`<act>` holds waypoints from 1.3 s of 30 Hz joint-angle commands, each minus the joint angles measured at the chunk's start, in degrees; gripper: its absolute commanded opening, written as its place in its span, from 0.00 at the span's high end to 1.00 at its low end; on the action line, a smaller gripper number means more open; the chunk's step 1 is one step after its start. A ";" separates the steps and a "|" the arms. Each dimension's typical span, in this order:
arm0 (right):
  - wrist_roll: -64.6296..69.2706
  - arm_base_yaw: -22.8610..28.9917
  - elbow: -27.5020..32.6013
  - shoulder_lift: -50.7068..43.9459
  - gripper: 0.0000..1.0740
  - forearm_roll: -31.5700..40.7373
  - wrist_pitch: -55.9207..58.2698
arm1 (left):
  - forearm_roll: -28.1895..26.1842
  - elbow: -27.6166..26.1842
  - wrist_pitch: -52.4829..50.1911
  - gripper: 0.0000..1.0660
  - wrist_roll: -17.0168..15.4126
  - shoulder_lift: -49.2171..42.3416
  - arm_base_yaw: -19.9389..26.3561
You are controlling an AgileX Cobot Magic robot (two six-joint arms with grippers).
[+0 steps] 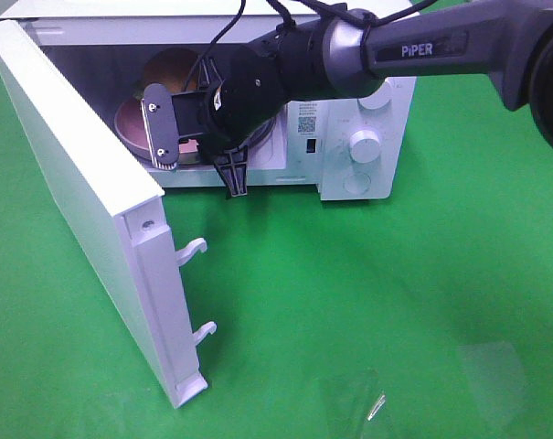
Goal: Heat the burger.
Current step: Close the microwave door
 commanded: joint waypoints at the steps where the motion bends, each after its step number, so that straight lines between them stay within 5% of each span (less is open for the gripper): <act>1: 2.06 0.00 -0.46 -0.57 0.66 0.29 -0.40 | 0.06 0.00 0.00 0.08 0.00 -0.92 0.06; 17: 2.64 0.00 -0.29 -0.80 0.64 0.29 2.01 | 0.06 0.00 0.00 0.08 0.00 -0.92 0.06; 26: 4.53 0.00 0.29 -2.75 0.47 1.60 2.58 | 0.06 0.00 0.00 0.08 0.00 -0.92 0.06; 30: 4.07 0.00 5.39 -5.90 0.39 1.60 1.72 | 0.06 0.00 0.00 0.08 0.00 -0.92 0.06; 39: 3.95 0.00 11.17 -10.26 0.38 1.55 -0.40 | 0.06 0.00 0.00 0.08 0.00 -0.92 0.06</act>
